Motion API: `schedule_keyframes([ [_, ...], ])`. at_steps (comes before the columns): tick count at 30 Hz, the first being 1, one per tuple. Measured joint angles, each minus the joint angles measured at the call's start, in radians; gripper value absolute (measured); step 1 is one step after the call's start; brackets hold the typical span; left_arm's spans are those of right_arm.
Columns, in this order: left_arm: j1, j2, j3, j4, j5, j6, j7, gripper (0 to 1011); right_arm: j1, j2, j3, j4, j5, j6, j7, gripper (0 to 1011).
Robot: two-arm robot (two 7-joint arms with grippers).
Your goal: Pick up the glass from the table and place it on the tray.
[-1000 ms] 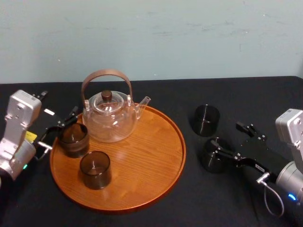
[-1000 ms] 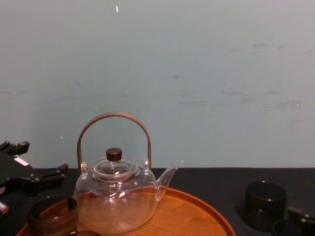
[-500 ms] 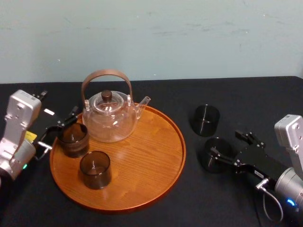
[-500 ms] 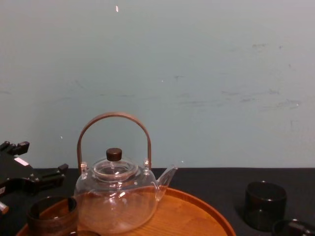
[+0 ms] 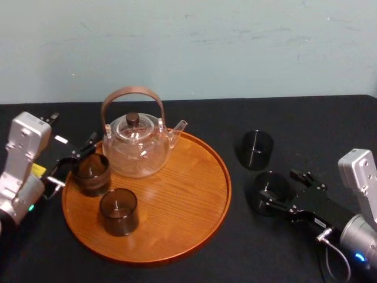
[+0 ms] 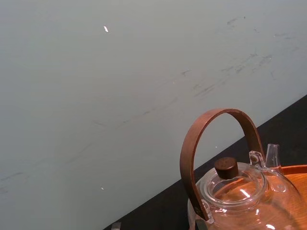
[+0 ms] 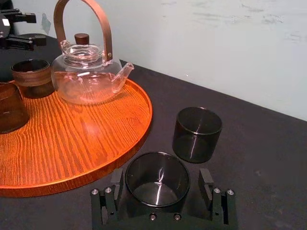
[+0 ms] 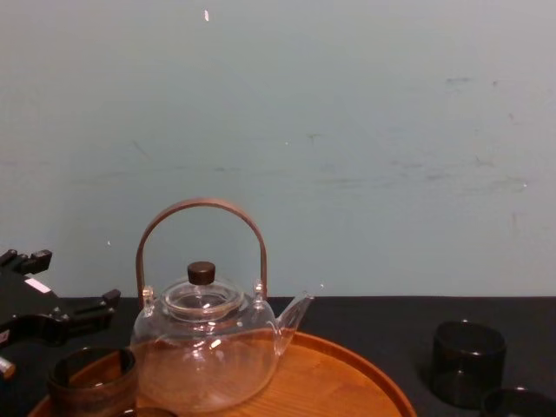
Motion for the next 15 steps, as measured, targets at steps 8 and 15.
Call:
schedule_keyframes([
  [8,0.000,0.000,0.000,0.000,0.000,0.000,0.000,1002,-0.001,-0.018,0.012,0.014,-0.009,0.006,0.022,1002],
  [15,0.000,0.000,0.000,0.000,0.000,0.000,0.000,1002,0.002,-0.035,0.018,0.032,-0.018,0.014,0.039,1002],
])
